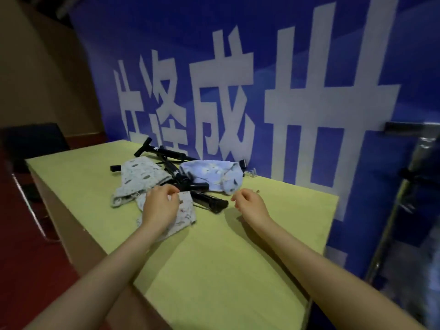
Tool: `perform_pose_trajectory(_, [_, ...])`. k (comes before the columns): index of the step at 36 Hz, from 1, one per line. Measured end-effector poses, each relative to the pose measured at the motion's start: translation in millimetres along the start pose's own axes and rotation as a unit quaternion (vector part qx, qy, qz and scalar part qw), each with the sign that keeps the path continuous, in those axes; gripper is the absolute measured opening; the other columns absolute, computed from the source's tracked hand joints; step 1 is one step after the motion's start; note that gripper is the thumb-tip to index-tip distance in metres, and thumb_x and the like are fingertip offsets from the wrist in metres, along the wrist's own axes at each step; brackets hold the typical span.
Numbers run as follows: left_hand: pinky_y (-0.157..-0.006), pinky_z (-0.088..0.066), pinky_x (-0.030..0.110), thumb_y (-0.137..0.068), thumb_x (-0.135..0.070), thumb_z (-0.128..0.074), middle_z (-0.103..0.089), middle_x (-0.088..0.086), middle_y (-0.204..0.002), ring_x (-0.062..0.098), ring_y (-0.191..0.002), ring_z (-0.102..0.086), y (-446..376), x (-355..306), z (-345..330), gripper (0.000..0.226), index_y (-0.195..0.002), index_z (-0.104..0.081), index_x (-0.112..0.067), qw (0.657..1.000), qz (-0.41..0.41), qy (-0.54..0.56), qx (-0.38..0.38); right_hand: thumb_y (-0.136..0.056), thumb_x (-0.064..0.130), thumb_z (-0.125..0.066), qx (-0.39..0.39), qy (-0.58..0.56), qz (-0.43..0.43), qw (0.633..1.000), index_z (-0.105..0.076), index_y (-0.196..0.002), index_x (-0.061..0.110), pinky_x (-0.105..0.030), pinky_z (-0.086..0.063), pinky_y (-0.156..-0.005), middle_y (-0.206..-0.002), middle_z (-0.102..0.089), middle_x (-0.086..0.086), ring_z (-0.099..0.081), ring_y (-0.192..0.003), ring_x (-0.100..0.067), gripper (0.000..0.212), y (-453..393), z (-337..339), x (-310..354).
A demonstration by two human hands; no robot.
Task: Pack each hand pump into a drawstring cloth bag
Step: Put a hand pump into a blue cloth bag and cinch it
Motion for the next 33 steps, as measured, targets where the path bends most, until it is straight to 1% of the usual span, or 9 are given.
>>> perform_pose_trajectory(3, [-0.090,-0.041,0.039,-0.094,-0.022,-0.048,-0.058,0.008,-0.115,0.029,-0.118,-0.045,-20.5,21.5,-2.2,0.023,-0.111,-0.064,-0.018,0.998,0.055,-0.018,0.000,-0.095,0.018,-0.048,-0.027,0.037,0.023,0.999,-0.059,-0.089,-0.005,-0.033,-0.037,-0.064,-0.087,-0.062,-0.022,-0.051,-0.072,-0.021,0.026,-20.5,-23.2,-0.7])
perform_pose_trajectory(9, [-0.092,-0.045,0.042,-0.094,-0.030,-0.048,-0.056,0.009,-0.116,0.028,-0.111,-0.049,-44.0,41.7,-19.7,0.033,-0.123,-0.057,-0.019,0.997,0.075,0.031,0.013,-0.090,0.015,-0.049,-0.109,0.100,0.048,0.988,-0.056,-0.068,0.008,-0.035,-0.038,-0.057,-0.070,-0.058,-0.012,-0.052,-0.067,-0.024,0.024,-70.3,-36.0,7.5])
perform_pose_trajectory(11, [-0.091,-0.046,0.042,-0.095,-0.034,-0.048,-0.056,0.006,-0.114,0.027,-0.112,-0.048,-42.9,46.3,-29.2,0.034,-0.125,-0.055,-0.020,0.997,0.064,0.024,0.029,-0.087,0.020,-0.051,-0.111,0.122,0.026,0.986,-0.063,-0.079,0.014,-0.032,-0.042,-0.063,-0.086,-0.063,-0.009,-0.057,-0.086,-0.026,0.016,-89.1,-37.9,2.9])
perform_pose_trajectory(14, [-0.083,-0.048,0.041,-0.094,-0.040,-0.047,-0.059,0.004,-0.104,0.028,-0.106,-0.053,-45.8,55.4,-39.4,0.033,-0.117,-0.059,-0.019,0.997,0.064,-0.009,0.051,-0.085,0.035,-0.051,-0.111,0.165,-0.019,0.980,-0.065,-0.109,0.009,-0.042,-0.050,-0.085,-0.115,-0.057,-0.014,-0.052,-0.112,-0.033,0.039,-113.1,-37.5,-9.4])
perform_pose_trajectory(20, [-0.073,-0.045,0.035,-0.099,-0.043,-0.040,-0.062,0.000,-0.094,0.025,-0.097,-0.057,-50.5,65.0,-41.4,0.036,-0.108,-0.065,-0.019,0.997,0.065,0.044,0.025,-0.082,0.058,-0.060,0.002,0.308,-0.071,0.949,-0.062,-0.112,0.009,-0.032,-0.042,-0.076,-0.117,-0.059,-0.013,-0.055,-0.106,-0.030,0.057,-139.5,-46.1,-30.7])
perform_pose_trajectory(23, [-0.060,-0.037,0.029,-0.100,-0.038,-0.041,-0.060,-0.005,-0.085,0.015,-0.082,-0.056,-52.1,61.6,-39.5,0.033,-0.108,-0.066,-0.018,0.996,0.067,0.051,0.005,-0.086,0.052,-0.061,0.025,0.355,-0.047,0.934,-0.064,-0.104,0.015,-0.037,-0.049,-0.080,-0.107,-0.060,-0.010,-0.057,-0.101,-0.028,0.042,-145.9,-52.8,-31.7])
perform_pose_trajectory(25, [-0.054,-0.032,0.025,-0.100,-0.038,-0.042,-0.059,-0.008,-0.081,0.008,-0.072,-0.053,-52.5,59.9,-39.3,0.031,-0.109,-0.065,-0.019,0.996,0.071,0.055,0.002,-0.093,0.044,-0.055,0.022,0.310,-0.037,0.950,-0.062,-0.096,0.014,-0.037,-0.049,-0.078,-0.091,-0.062,-0.009,-0.059,-0.090,-0.026,0.031,-147.7,-53.4,-27.7])
perform_pose_trajectory(29, [-0.054,-0.035,0.025,-0.100,-0.038,-0.043,-0.063,-0.009,-0.085,0.005,-0.073,-0.055,-51.2,58.1,-36.6,0.029,-0.108,-0.066,-0.021,0.994,0.077,0.072,0.000,-0.098,0.028,-0.053,-0.028,-0.004,-0.041,0.999,-0.058,-0.086,0.012,-0.021,-0.046,-0.053,-0.076,-0.059,-0.004,-0.057,-0.073,-0.021,0.021,-149.5,-41.1,-6.9])
perform_pose_trajectory(33, [-0.058,-0.038,0.026,-0.099,-0.039,-0.044,-0.064,-0.008,-0.090,0.007,-0.076,-0.057,-49.1,57.9,-33.9,0.030,-0.111,-0.066,-0.022,0.993,0.089,0.080,0.001,-0.095,0.025,-0.057,-0.050,-0.120,-0.020,0.991,-0.060,-0.095,0.010,-0.034,-0.049,-0.074,-0.092,-0.062,-0.011,-0.059,-0.086,-0.025,0.015,-161.9,-25.6,31.2])
Point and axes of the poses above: each hand's wrist, its own y-axis away from the middle knuckle, its own z-axis out of the back of the hand, x = y × z, the point moved 4 cm from there along -y, towards the middle knuckle
